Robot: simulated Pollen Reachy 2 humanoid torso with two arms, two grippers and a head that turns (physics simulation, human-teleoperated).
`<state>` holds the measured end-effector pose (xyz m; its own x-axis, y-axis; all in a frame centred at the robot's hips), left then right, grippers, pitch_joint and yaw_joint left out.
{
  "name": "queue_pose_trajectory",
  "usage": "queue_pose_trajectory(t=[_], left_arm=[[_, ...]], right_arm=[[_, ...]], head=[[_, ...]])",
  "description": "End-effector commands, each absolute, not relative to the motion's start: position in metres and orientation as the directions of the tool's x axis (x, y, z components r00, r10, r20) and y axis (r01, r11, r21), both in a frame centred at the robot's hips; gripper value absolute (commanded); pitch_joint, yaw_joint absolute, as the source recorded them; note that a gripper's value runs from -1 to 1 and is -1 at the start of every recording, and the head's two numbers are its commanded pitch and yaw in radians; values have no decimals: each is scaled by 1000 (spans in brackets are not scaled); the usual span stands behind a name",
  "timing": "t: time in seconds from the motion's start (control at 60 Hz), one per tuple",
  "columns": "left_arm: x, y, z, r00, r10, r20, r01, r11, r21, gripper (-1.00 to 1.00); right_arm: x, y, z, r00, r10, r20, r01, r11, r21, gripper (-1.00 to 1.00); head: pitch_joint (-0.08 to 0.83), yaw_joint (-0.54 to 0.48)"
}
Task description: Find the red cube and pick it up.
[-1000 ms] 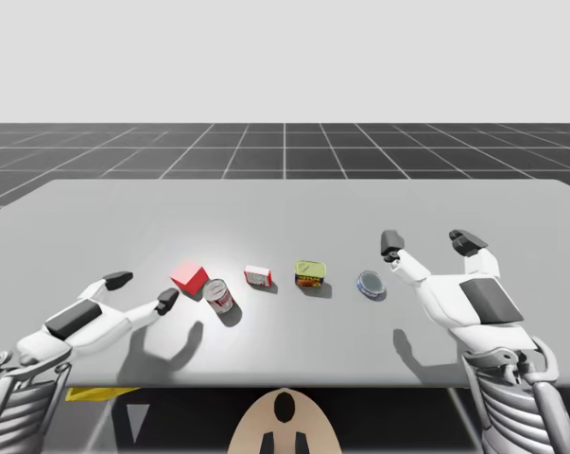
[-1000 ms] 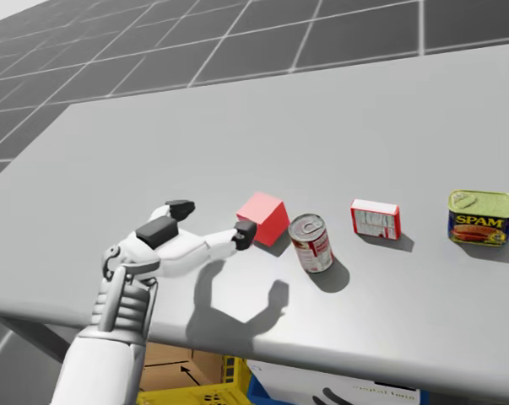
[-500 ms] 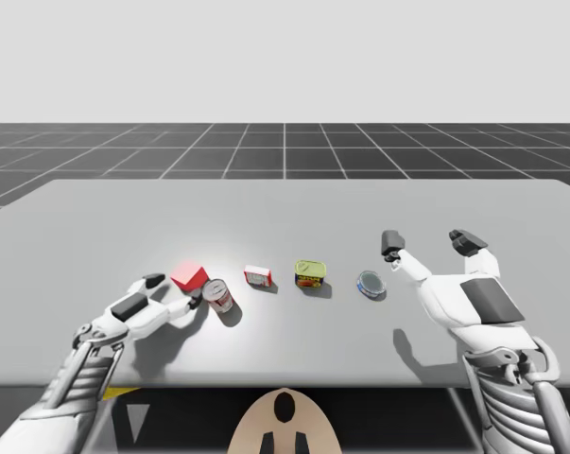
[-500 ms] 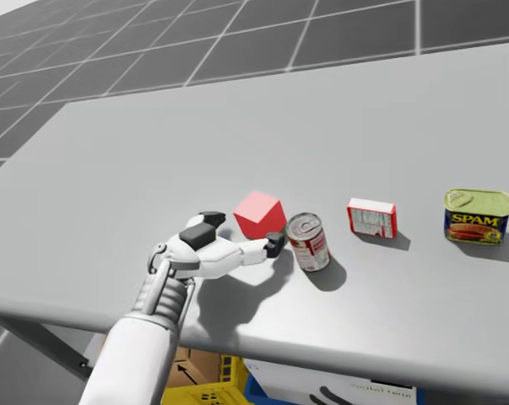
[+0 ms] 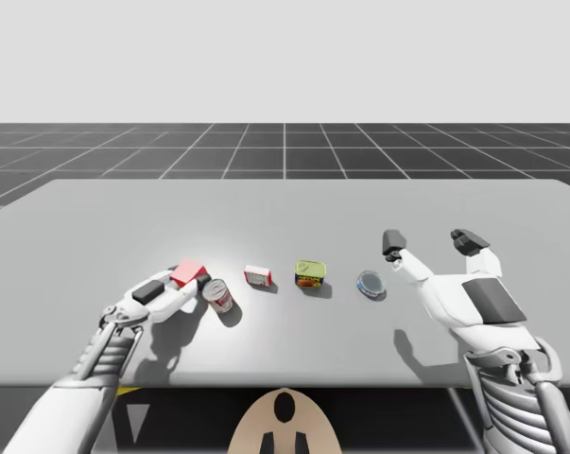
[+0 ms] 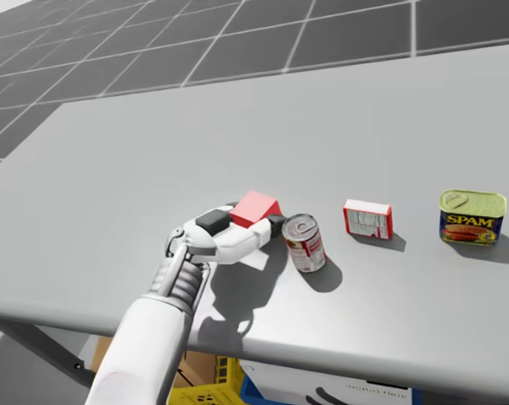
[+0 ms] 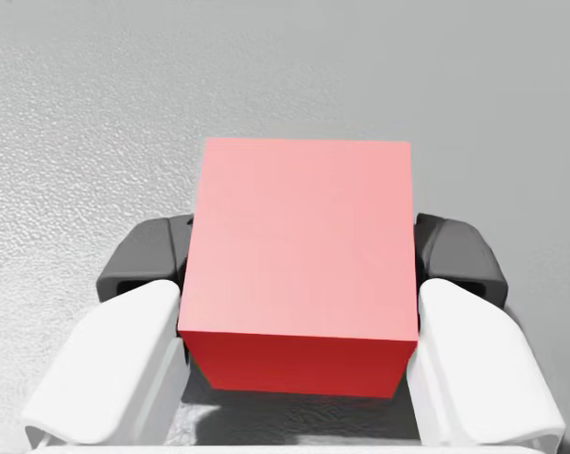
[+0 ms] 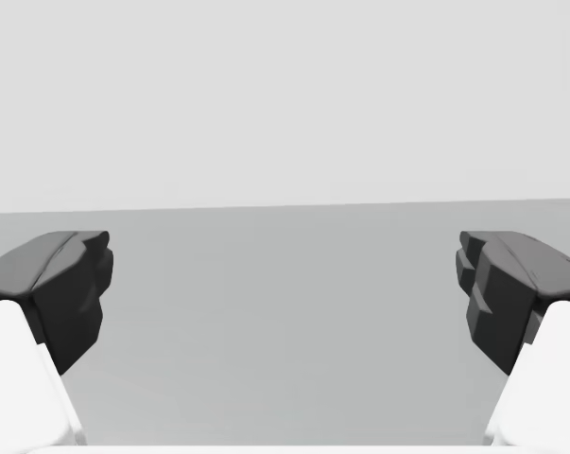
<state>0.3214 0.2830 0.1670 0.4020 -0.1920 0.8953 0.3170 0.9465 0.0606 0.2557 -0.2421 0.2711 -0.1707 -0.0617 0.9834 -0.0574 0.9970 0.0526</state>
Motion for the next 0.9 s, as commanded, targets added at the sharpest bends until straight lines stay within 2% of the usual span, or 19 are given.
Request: queue_pose_trajectory(t=[0.017,0.15,0.35,0.517,0.633,0.9], left_arm=[[320,283,158,431,-207,878,325,943,63,1000],[320,283,158,431,-211,877,329,942,64,1000],[319,283,157,431,-219,875,332,940,72,1000],[318,283,161,424,-220,878,332,940,76,1000],[314,283,179,397,-252,883,328,937,120,1000],[297,283,259,254,-348,902,297,916,270,1000]], right_arm=[[256,-241,271,-171,-69,983,-55,997,60,-1000],[255,-241,271,-173,-71,982,-53,997,62,-1000],[256,-242,271,-172,-73,982,-53,997,65,-1000],[256,-243,271,-173,-77,982,-56,996,68,-1000],[256,-244,272,-171,-84,982,-61,995,75,-1000],[256,-248,273,-179,-95,979,-73,994,83,-1000]], head=[[626,389],[590,389],[418,370],[348,374],[326,372],[310,373]])
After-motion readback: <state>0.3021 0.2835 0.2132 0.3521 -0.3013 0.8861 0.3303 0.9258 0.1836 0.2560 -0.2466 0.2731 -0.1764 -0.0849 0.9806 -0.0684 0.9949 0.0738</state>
